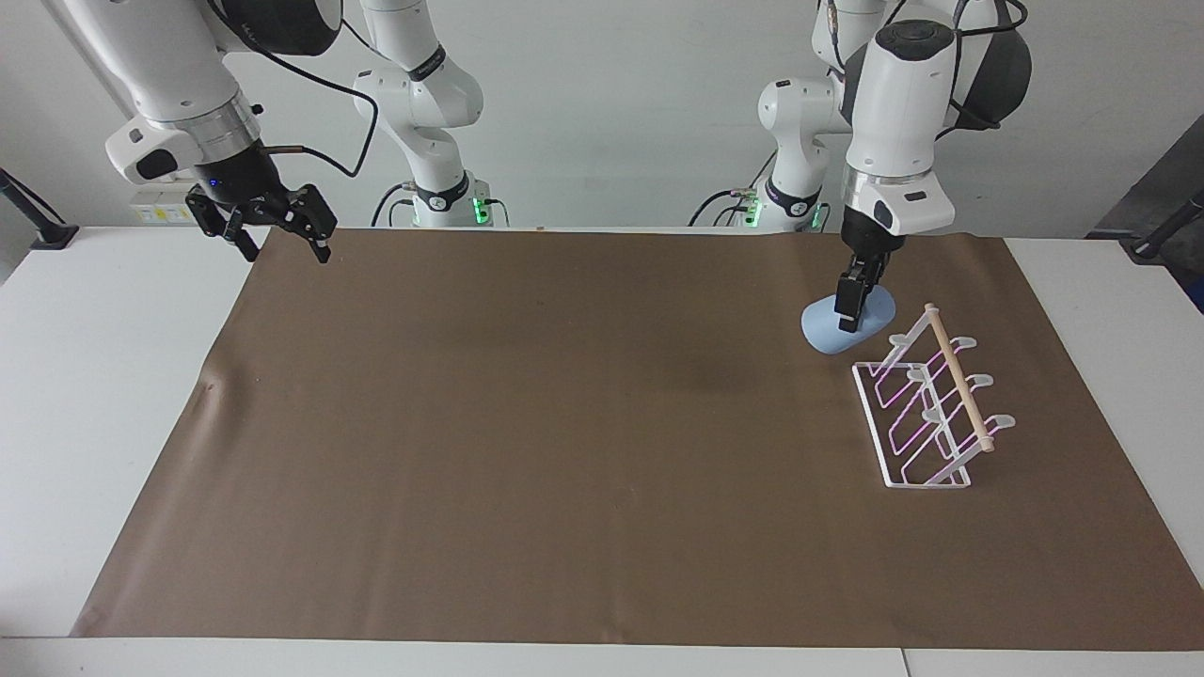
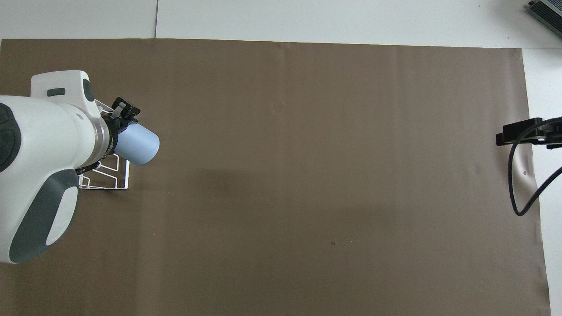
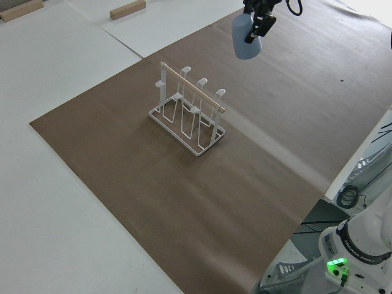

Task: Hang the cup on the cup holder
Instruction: 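Move the cup with the left gripper over the wire rack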

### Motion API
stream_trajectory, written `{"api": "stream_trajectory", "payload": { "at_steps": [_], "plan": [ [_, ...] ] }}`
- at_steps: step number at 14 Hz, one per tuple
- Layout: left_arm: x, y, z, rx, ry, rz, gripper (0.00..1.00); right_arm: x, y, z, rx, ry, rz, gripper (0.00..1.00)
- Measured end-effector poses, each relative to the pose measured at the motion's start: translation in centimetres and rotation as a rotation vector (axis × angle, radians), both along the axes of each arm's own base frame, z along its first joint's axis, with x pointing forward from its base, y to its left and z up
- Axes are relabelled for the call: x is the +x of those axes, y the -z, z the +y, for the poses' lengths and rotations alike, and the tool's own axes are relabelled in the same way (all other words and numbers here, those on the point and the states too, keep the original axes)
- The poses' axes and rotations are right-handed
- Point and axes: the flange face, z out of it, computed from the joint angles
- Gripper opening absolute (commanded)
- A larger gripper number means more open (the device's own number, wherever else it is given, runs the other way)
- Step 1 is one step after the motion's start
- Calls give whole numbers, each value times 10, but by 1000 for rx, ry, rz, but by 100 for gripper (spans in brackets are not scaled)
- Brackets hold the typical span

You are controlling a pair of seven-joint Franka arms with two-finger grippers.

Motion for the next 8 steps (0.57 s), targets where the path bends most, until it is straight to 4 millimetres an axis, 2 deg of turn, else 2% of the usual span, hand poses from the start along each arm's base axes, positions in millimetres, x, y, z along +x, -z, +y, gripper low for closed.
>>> {"api": "stream_trajectory", "payload": {
  "at_steps": [2,5,8],
  "plan": [
    [10,-1,24,16,22,-14,0,-2,2,-8,1,19,15,100],
    [14,-4,26,32,50,-39,0,-5,3,-16,2,34,24,100],
    [26,-1,46,39,75,-69,0,-10,4,-15,3,58,54,100]
  ]
}}
